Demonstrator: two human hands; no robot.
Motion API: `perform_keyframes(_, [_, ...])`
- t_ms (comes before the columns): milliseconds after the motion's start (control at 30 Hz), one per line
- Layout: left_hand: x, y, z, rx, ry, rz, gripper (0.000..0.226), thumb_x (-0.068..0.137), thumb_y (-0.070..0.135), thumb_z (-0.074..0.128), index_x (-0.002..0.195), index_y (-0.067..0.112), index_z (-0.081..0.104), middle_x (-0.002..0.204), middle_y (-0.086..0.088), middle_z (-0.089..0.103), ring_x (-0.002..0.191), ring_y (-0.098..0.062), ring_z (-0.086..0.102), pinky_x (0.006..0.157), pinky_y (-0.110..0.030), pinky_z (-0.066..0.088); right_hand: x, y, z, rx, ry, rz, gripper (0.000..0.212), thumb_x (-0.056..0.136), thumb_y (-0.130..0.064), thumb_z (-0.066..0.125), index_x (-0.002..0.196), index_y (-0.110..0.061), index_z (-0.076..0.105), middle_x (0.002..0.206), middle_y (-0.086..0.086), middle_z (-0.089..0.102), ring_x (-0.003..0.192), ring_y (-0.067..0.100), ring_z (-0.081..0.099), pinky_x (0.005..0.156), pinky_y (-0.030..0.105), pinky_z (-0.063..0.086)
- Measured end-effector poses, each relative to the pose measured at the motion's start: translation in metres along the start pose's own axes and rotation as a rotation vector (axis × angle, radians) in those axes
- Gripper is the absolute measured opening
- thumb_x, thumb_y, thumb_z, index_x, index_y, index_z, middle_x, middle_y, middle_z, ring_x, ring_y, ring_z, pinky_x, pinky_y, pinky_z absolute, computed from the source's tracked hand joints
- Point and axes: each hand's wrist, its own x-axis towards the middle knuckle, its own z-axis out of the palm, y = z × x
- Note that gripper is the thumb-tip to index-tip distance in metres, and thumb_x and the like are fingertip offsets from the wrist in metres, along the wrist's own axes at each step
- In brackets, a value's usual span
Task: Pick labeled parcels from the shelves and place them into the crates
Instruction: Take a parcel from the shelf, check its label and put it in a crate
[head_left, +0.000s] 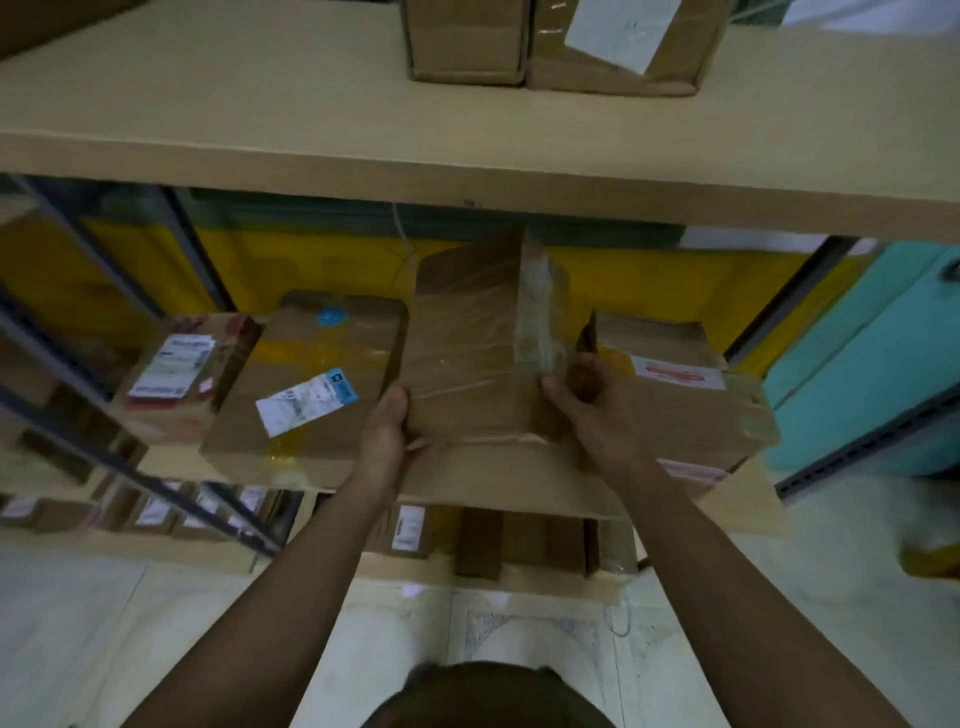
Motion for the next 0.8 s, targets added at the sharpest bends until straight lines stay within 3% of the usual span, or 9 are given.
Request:
perform_keyframes(100, [-0.028,-0.001,0.008,0.018,0.021,0.092,0.037,0.107,0.046,0.04,0.135,0.032,0.058,0.135,-0.002,0.066,0.125,-0.027,0.061,0.095,-0.055,0.055,-0.015,-0.008,-0.004,0.139,-0.198,0.099,0.097,0.072,-0.05,0.085,0.154,-0.029,0.037,0.142,-0.011,0.055,0.131,0.012,0.054,0.104,0.032,0.048])
perform_keyframes(167, [-0.046,0.002,0.013,0.172,0.054,0.209,0.045,0.105,0.048,0.047,0.148,0.038,0.044,0.146,0.006,0.055,0.134,-0.02,0.054,0.102,-0.054,0.052,-0.026,-0.007,-0.005,0.152,-0.233,0.058,0.091,0.064,-0.056,0.089,0.144,-0.035,0.051,0.133,-0.01,0.066,0.123,0.013,0.062,0.102,0.038,0.052])
perform_keyframes(267, [-0.071,0.012,0.026,0.243,0.016,0.355,0.063,0.097,0.053,0.052,0.154,0.033,0.038,0.148,0.014,0.053,0.136,-0.01,0.052,0.106,-0.039,0.049,-0.04,-0.007,-0.005,0.197,-0.213,-0.039,0.062,0.08,-0.017,0.085,0.135,-0.028,0.058,0.121,-0.009,0.071,0.109,0.006,0.069,0.084,0.023,0.057])
perform_keyframes(333, [-0.09,0.014,0.04,0.154,-0.042,0.359,0.071,0.092,0.065,0.051,0.153,0.03,0.04,0.147,0.009,0.056,0.135,-0.014,0.053,0.103,-0.036,0.05,-0.05,-0.007,-0.003,0.22,-0.213,-0.064,0.055,0.084,-0.007,0.079,0.132,-0.027,0.06,0.118,-0.011,0.072,0.105,0.002,0.07,0.078,0.018,0.056])
perform_keyframes(433, [-0.11,0.004,0.05,0.121,-0.011,0.33,0.087,0.077,0.073,0.068,0.152,0.042,0.037,0.15,0.005,0.052,0.137,-0.02,0.051,0.11,-0.046,0.046,-0.058,-0.005,-0.003,0.17,-0.17,-0.103,0.043,0.09,-0.017,0.076,0.131,-0.025,0.063,0.119,-0.006,0.072,0.106,0.009,0.07,0.076,0.02,0.056])
perform_keyframes(533, [-0.117,-0.006,0.048,0.071,0.052,0.3,0.074,0.083,0.054,0.076,0.147,0.049,0.04,0.146,0.006,0.056,0.13,-0.024,0.058,0.104,-0.05,0.052,-0.062,-0.007,-0.01,0.213,-0.219,-0.051,0.027,0.103,-0.034,0.054,0.126,-0.029,0.067,0.118,-0.006,0.073,0.106,0.013,0.07,0.079,0.028,0.058])
perform_keyframes(600, [-0.123,-0.006,0.046,-0.031,0.052,0.292,0.055,0.093,0.035,0.068,0.144,0.042,0.047,0.138,0.002,0.063,0.122,-0.025,0.064,0.093,-0.043,0.058,-0.064,-0.008,-0.019,0.235,-0.246,-0.029,0.03,0.1,-0.047,0.048,0.116,-0.037,0.072,0.117,-0.007,0.074,0.108,0.015,0.069,0.091,0.041,0.056])
perform_keyframes(667, [-0.127,-0.001,0.042,-0.097,0.015,0.286,0.048,0.097,0.029,0.058,0.144,0.037,0.049,0.135,-0.003,0.065,0.117,-0.026,0.067,0.085,-0.039,0.06,-0.062,-0.011,-0.03,0.228,-0.234,-0.033,0.028,0.091,-0.051,0.064,0.116,-0.038,0.07,0.121,-0.007,0.071,0.114,0.016,0.067,0.099,0.048,0.053])
perform_keyframes(800, [-0.128,0.006,0.037,-0.029,-0.047,0.33,0.056,0.099,0.036,0.051,0.153,0.032,0.039,0.148,-0.006,0.054,0.13,-0.031,0.057,0.105,-0.053,0.047,-0.057,-0.013,-0.045,0.193,-0.329,0.038,0.069,0.071,-0.065,0.079,0.134,-0.042,0.06,0.133,-0.011,0.065,0.125,0.018,0.061,0.106,0.053,0.049])
